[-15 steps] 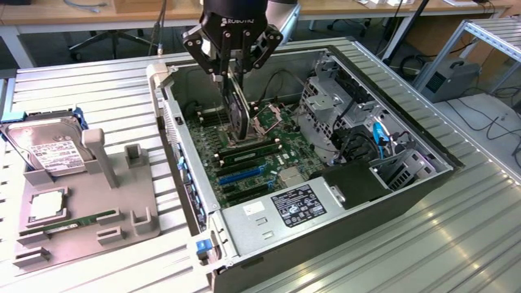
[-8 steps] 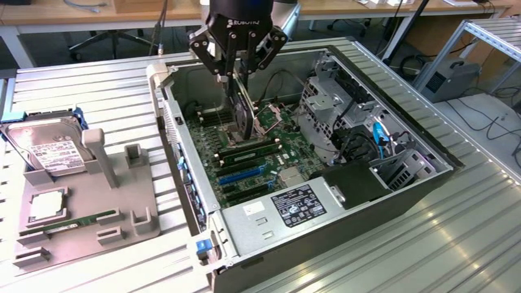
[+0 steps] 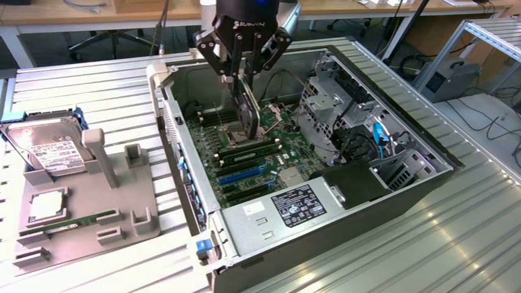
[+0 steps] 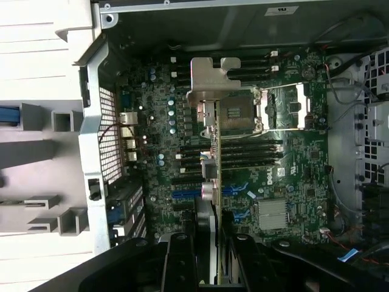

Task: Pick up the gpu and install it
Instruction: 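Pick up the gpu and move the gpu toward the slot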

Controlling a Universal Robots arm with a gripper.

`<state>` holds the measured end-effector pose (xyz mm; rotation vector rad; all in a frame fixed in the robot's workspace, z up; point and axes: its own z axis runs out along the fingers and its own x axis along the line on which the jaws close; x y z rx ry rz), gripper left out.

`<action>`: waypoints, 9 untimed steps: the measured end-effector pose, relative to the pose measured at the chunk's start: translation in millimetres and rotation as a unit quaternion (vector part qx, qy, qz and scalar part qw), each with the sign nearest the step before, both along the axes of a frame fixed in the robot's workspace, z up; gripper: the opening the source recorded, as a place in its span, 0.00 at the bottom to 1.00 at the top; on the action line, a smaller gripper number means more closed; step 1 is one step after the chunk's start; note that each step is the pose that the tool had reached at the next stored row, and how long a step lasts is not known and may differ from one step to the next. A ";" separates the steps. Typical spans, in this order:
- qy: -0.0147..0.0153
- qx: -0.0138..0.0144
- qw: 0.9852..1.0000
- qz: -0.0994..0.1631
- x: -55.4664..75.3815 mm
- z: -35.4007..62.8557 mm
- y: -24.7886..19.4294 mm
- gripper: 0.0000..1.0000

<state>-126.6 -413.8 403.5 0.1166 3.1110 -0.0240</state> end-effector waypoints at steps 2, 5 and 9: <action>0.000 0.000 1.000 0.000 1.7 -0.5 0.0 0.27; 0.000 -0.001 1.000 0.000 4.4 -1.3 0.0 0.27; 0.000 -0.001 1.000 0.000 8.2 -2.4 0.0 0.27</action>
